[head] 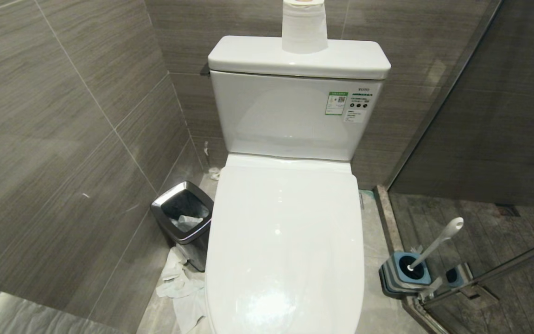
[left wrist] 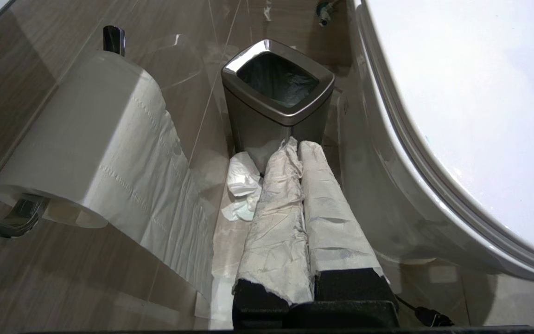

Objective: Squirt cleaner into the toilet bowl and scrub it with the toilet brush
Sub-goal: Use the left hand to lift the toilet lid slightly

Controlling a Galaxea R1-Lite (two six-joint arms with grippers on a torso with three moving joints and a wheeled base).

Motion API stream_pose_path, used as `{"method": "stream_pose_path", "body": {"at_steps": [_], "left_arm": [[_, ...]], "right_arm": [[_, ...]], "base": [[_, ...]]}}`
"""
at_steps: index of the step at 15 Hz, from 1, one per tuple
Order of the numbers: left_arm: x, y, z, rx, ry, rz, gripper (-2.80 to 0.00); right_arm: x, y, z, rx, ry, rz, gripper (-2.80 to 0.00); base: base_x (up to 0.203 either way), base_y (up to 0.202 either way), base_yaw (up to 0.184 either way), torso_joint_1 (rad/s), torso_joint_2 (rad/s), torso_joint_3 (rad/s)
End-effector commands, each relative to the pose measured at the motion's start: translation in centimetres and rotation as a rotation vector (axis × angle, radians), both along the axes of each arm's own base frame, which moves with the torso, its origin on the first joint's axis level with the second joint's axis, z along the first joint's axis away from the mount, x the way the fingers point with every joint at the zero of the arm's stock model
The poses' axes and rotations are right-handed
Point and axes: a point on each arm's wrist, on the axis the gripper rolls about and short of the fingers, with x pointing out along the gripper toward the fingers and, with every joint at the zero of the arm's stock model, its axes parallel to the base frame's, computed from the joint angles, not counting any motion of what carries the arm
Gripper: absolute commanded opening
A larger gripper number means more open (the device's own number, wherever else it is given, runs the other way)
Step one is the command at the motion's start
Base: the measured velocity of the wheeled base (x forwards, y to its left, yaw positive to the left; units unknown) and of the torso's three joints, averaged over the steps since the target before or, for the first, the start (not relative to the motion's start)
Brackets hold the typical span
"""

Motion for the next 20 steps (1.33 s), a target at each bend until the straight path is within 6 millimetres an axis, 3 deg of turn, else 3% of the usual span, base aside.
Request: {"method": "stream_pose_path", "body": {"at_steps": [1, 20], "left_arm": [[0.02, 0.00, -0.07, 0.000, 0.003, 0.001, -2.80], [0.03, 0.00, -0.08, 0.000, 0.003, 0.002, -2.80]], "right_arm": [[0.01, 0.00, -0.04, 0.000, 0.001, 0.000, -2.80], [0.00, 0.00, -0.04, 0.000, 0.000, 0.001, -2.80]], "base": [[0.000, 0.000, 0.000, 0.000, 0.00, 0.000], [0.000, 0.000, 0.000, 0.000, 0.00, 0.000]]}}
